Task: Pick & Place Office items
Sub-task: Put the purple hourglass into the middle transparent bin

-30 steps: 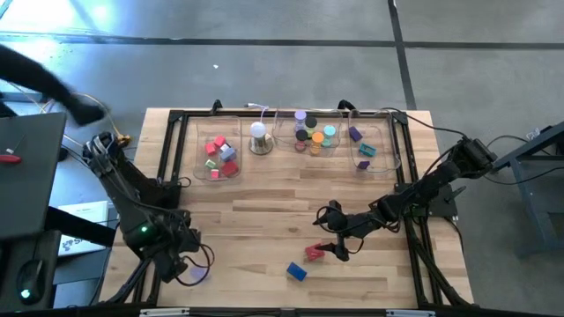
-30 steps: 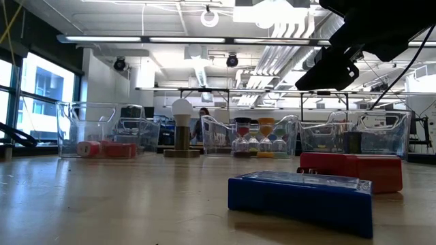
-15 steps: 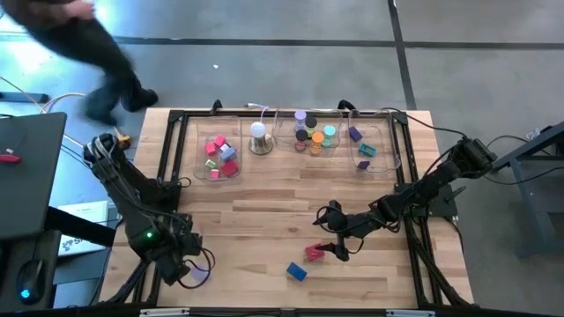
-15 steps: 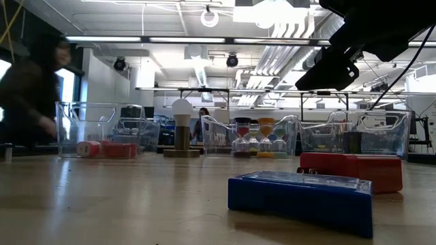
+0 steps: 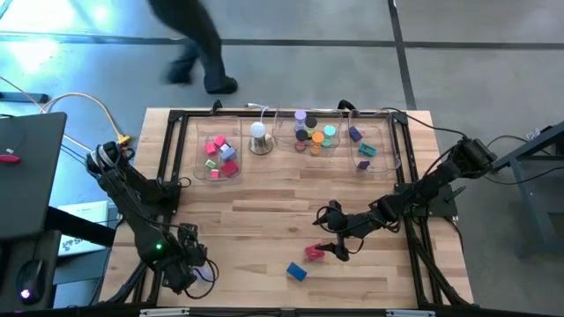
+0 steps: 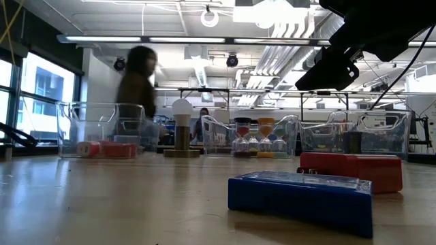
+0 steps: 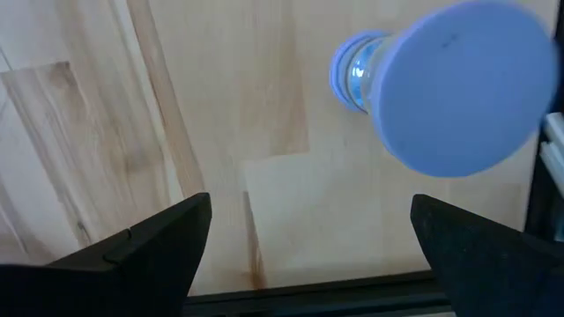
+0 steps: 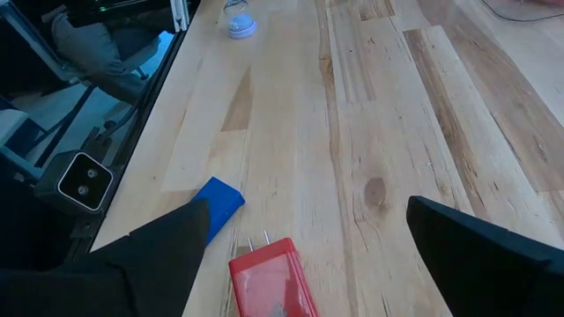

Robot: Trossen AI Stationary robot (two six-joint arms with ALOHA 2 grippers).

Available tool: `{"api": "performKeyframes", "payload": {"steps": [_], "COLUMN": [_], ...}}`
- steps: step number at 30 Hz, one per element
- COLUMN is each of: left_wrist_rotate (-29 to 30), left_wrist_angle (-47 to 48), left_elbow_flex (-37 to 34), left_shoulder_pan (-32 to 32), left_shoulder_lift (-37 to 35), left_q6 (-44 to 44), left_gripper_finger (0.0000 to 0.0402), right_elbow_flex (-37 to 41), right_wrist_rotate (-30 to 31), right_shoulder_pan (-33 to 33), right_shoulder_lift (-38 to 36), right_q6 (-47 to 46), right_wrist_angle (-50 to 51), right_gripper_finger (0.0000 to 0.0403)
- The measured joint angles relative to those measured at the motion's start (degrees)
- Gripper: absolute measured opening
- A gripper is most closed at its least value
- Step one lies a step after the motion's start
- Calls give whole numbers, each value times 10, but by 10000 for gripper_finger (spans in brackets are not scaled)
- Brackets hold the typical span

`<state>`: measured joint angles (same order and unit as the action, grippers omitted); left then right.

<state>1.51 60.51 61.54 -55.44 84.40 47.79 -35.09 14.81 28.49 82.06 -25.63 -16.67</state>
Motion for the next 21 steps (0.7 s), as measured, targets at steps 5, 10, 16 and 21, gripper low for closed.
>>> {"api": "performKeyframes", "payload": {"steps": [5,10,16,21], "left_wrist_rotate": [2,5,6,6], "left_wrist_angle": [-6,-9,-10,-12], "left_elbow_flex": [0,0,0,0], "left_shoulder_pan": [-3,-8,-11,-11], "left_shoulder_lift": [23,51,81,94], "left_q6": [0,0,15,47], "left_gripper_finger": [380,380,380,380], "right_elbow_flex": [0,0,0,0], "right_wrist_rotate": [0,0,0,0], "right_shoulder_pan": [0,0,0,0], "right_shoulder_lift": [0,0,0,0], "right_q6": [0,0,0,0], "right_wrist_angle": [0,0,0,0], "right_gripper_finger": [372,372,372,372]}}
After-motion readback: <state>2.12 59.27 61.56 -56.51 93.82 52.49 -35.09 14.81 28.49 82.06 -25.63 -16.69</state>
